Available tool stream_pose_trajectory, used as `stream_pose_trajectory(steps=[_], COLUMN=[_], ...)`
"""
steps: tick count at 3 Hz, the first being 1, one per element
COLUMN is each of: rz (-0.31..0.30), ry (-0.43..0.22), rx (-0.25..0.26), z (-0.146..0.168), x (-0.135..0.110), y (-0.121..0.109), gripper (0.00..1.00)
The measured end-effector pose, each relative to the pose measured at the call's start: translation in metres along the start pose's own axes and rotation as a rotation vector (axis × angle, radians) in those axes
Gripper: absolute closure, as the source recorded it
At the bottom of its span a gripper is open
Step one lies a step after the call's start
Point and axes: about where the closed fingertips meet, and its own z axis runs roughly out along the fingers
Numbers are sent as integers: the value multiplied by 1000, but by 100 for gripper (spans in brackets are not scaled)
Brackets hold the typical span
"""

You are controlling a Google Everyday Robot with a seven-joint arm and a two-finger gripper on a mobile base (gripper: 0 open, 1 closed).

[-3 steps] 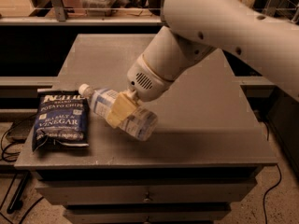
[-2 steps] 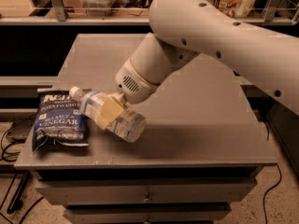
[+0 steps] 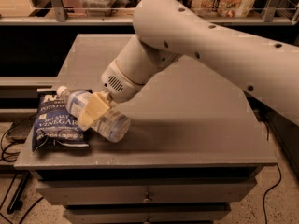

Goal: Move blue plastic bottle near blue chip bag

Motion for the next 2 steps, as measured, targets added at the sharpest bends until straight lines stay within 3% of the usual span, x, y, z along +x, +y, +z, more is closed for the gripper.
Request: stream_pose_trajectory(steps=[1,2], rz=[-3,-3], ry=[0,0], rx=[-2,-2], z=[1,1], x=[-1,-1], y=[1,1], gripper=[0,0])
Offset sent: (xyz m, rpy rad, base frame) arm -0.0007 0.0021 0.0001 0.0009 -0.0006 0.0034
